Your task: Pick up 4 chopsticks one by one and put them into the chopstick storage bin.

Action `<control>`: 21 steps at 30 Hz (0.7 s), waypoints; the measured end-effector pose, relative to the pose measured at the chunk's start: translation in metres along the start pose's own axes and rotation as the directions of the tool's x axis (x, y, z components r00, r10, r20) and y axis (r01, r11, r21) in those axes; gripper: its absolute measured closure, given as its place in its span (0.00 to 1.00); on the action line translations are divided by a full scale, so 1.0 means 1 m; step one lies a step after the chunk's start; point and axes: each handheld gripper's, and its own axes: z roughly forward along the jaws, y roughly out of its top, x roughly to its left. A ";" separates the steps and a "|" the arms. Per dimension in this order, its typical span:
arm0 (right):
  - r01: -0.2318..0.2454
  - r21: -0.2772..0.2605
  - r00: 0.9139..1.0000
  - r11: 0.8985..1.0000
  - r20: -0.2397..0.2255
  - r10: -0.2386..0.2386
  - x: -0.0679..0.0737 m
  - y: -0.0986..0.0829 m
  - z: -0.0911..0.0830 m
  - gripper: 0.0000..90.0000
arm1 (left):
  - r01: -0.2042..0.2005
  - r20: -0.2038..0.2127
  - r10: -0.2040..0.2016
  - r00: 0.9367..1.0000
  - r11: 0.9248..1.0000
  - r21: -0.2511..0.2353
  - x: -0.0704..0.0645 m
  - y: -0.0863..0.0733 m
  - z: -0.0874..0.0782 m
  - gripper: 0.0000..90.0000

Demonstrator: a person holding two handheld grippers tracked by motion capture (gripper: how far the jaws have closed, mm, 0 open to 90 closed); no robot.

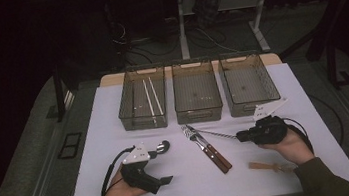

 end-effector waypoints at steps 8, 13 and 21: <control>-0.013 -0.063 1.000 0.998 -0.013 0.012 -0.002 0.003 -0.009 0.94 | -0.002 -0.001 0.002 1.000 1.000 0.002 0.000 0.000 0.000 0.00; -0.017 -0.090 1.000 0.996 -0.021 0.015 -0.001 0.007 -0.012 0.94 | -0.002 -0.002 0.002 1.000 1.000 0.002 0.000 0.000 0.000 0.00; -0.016 -0.132 1.000 0.991 -0.019 0.013 -0.001 0.016 -0.015 0.94 | 0.000 -0.005 0.000 1.000 1.000 0.003 0.000 0.000 0.001 0.00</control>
